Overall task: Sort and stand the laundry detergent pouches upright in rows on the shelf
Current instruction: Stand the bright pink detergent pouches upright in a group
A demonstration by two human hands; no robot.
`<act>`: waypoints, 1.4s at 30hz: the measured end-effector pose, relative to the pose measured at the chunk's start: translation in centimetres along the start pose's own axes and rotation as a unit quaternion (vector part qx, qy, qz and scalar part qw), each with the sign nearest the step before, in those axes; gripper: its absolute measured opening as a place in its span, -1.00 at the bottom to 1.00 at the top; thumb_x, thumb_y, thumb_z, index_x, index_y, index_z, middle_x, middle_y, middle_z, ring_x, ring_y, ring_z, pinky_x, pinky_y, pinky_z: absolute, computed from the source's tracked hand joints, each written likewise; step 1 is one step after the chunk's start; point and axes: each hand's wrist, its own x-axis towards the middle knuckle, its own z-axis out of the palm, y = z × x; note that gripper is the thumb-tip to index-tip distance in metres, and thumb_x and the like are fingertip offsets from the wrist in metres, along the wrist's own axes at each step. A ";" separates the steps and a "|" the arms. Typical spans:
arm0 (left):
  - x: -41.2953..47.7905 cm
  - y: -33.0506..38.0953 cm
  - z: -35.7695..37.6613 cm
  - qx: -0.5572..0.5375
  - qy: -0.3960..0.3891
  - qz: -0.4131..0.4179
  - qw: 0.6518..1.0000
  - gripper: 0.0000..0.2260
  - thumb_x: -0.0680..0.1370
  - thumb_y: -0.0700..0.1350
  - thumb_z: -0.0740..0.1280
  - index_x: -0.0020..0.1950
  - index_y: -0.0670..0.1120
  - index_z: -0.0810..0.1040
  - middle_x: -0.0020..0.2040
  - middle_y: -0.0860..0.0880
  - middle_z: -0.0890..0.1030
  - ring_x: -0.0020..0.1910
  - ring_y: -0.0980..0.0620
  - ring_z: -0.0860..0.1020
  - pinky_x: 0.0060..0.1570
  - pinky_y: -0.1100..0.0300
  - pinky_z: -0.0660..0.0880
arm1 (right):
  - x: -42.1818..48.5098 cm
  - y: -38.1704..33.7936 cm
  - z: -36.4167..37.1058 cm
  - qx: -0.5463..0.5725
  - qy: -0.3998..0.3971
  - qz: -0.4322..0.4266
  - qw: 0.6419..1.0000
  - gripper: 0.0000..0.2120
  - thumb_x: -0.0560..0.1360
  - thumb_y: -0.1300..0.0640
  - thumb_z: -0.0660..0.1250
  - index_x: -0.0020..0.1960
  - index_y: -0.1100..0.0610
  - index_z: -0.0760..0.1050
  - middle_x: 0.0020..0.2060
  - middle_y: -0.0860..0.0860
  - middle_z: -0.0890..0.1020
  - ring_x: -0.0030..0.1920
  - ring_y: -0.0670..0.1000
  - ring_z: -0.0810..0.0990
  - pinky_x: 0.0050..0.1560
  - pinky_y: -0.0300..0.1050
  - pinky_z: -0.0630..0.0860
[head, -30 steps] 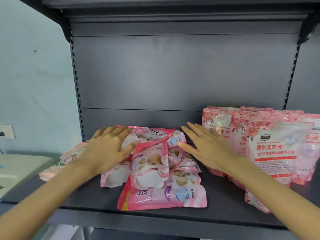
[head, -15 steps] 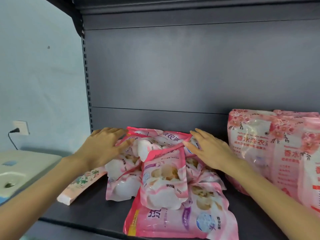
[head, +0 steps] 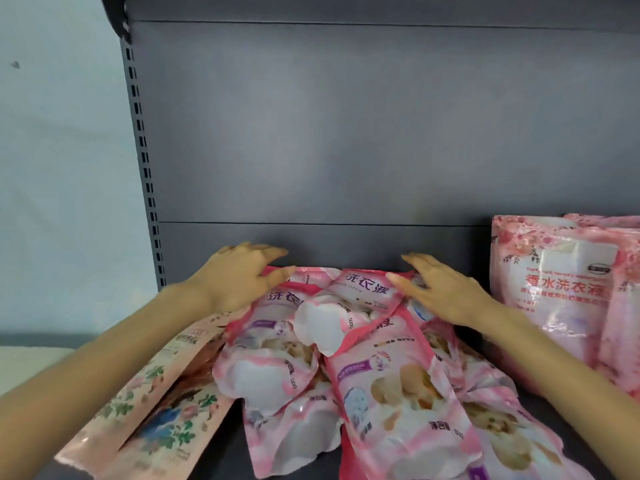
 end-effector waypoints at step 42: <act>13.0 4.5 6.1 -0.205 -0.084 0.206 0.953 -0.64 0.52 0.05 0.33 0.26 -0.07 0.48 0.10 -0.05 0.49 0.07 0.04 0.46 0.06 0.26 0.36 | 5.5 0.3 1.5 0.362 0.004 0.020 0.932 -0.68 0.32 0.41 0.47 -0.11 0.08 0.46 -0.15 0.16 0.60 -0.19 0.08 0.59 -0.10 0.07 0.57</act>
